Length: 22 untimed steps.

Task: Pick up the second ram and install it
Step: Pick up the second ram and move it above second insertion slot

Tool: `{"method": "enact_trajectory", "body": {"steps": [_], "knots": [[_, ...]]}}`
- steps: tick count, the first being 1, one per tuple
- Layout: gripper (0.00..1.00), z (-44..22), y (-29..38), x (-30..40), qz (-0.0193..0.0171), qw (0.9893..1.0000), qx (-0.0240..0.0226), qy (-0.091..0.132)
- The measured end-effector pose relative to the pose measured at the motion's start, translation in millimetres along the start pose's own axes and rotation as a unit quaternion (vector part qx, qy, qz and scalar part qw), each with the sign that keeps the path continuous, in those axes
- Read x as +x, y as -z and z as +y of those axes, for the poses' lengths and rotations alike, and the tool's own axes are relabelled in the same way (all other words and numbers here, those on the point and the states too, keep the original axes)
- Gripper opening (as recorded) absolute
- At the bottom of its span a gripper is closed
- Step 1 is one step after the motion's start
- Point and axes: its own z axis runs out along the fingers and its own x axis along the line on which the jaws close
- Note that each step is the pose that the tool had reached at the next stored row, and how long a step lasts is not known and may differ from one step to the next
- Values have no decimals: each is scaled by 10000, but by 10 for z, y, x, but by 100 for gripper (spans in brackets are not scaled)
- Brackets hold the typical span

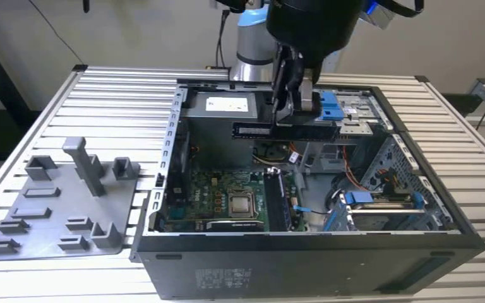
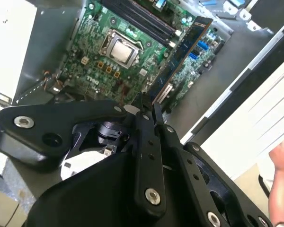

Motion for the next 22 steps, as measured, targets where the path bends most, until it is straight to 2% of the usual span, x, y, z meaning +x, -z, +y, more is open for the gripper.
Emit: {"method": "enact_trajectory", "body": {"steps": [7,11,13,22], "knots": [[14,-266,12,12,1,10000,-9,0],[14,-380,16,15,1,10000,-11,0],[14,-406,17,14,1,10000,-11,0],[14,-409,17,14,1,10000,-11,-1]]}}
